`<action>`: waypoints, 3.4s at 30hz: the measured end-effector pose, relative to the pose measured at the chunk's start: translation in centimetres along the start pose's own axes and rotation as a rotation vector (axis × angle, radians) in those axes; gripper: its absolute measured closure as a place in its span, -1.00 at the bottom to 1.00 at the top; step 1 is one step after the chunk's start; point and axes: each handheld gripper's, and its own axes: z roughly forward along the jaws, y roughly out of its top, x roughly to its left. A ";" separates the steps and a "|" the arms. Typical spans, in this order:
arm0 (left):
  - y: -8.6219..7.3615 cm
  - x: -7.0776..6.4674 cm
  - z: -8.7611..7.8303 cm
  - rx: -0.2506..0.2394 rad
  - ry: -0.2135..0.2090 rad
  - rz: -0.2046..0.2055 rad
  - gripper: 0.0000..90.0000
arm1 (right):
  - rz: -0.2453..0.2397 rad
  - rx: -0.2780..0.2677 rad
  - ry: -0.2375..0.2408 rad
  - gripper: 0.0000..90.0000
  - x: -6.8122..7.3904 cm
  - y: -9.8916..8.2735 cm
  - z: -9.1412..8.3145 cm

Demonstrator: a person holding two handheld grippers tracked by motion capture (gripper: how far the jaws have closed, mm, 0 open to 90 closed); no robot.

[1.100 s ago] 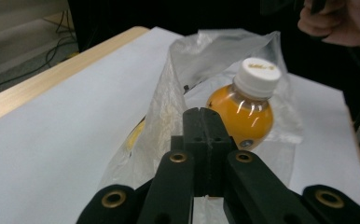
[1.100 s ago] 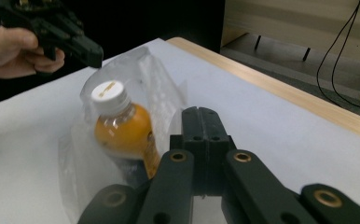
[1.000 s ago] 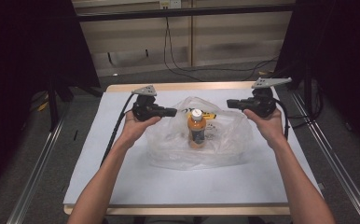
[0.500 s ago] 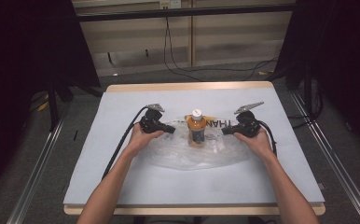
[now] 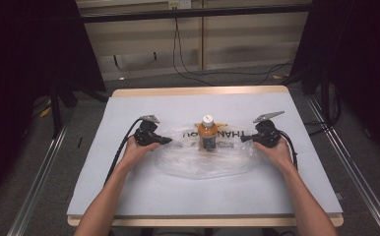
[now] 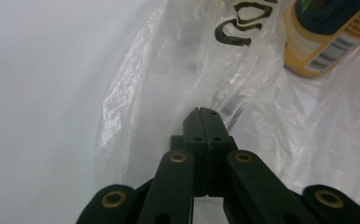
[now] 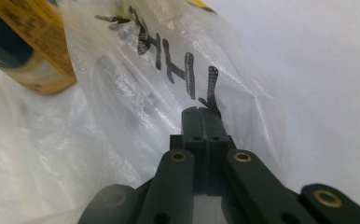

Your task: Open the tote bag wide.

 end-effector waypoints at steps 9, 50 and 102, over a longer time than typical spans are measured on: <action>3.7 -4.7 -1.6 -0.032 -0.024 0.133 1.00 | -0.091 -0.071 0.080 1.00 1.9 3.9 -2.3; -2.1 -17.3 2.8 0.266 -0.287 0.436 1.00 | 0.030 0.243 -0.103 1.00 -1.2 9.7 7.4; 1.5 -4.6 2.3 0.153 0.005 0.133 1.00 | -0.146 0.192 0.059 1.00 2.7 -0.5 -1.4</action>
